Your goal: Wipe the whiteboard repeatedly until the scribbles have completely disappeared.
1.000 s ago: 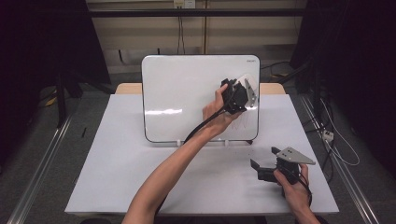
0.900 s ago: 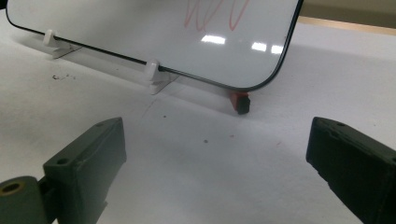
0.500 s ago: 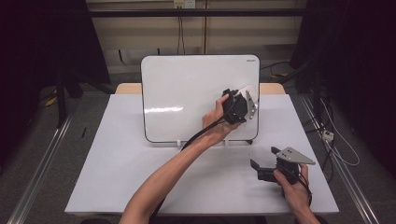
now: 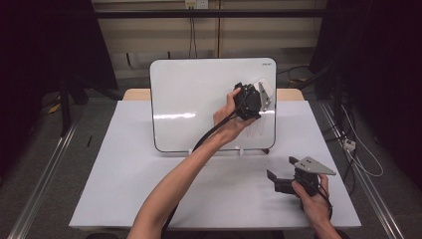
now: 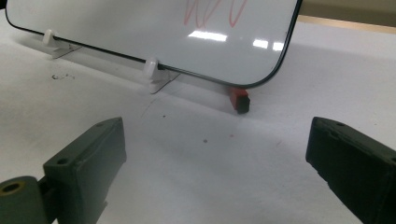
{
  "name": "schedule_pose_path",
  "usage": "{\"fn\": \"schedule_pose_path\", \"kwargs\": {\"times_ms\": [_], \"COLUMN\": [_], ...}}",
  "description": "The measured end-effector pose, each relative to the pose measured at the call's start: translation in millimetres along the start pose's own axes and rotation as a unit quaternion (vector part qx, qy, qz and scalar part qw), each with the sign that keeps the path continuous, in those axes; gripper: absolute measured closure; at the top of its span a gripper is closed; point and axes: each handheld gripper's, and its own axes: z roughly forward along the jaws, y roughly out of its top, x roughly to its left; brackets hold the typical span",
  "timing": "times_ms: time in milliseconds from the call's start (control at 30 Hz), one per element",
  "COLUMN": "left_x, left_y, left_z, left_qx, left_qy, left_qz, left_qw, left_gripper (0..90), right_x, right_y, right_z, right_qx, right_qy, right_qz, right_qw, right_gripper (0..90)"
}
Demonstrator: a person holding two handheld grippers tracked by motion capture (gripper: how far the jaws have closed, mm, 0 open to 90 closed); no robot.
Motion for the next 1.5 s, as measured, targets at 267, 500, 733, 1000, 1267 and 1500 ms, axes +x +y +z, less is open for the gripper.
{"fn": "schedule_pose_path", "kwargs": {"times_ms": [267, 500, 733, 1000, 1267, 1500], "left_x": [-13.7, -29.1, -50.3, -36.2, -4.9, -10.3], "left_y": [-10.1, -17.3, -26.4, -19.3, -13.9, -24.5], "left_z": [-2.1, -5.9, -12.3, -9.3, -7.2, -12.6], "left_qx": [-0.011, -0.013, -0.014, -0.003, -0.007, -0.009], "left_qy": [-0.007, -0.021, -0.034, -0.046, -0.025, -0.01], "left_qz": [0.006, 0.019, 0.042, 0.037, 0.002, 0.0], "left_qw": [0.9999, 0.9995, 0.9984, 0.9982, 0.9996, 0.9999], "left_gripper": [31.0, 31.0, 31.0, 31.0, 31.0, 31.0], "right_x": [0.4, 0.7, 1.0, 0.9, 0.5, 0.4], "right_y": [0.0, 0.3, 0.4, 0.3, 0.0, -0.5], "right_z": [0.3, 0.9, 1.2, 1.2, 0.4, -0.4], "right_qx": [0.0, 0.0, 0.0, 0.0, -0.001, 0.001], "right_qy": [-0.001, -0.001, -0.001, 0.001, 0.0, 0.0], "right_qz": [-0.002, -0.003, -0.003, -0.003, -0.002, -0.001], "right_qw": [1.0, 1.0, 1.0, 1.0, 1.0, 1.0], "right_gripper": [4.8, 4.8, 4.8, 4.8, 4.9, 4.9]}}
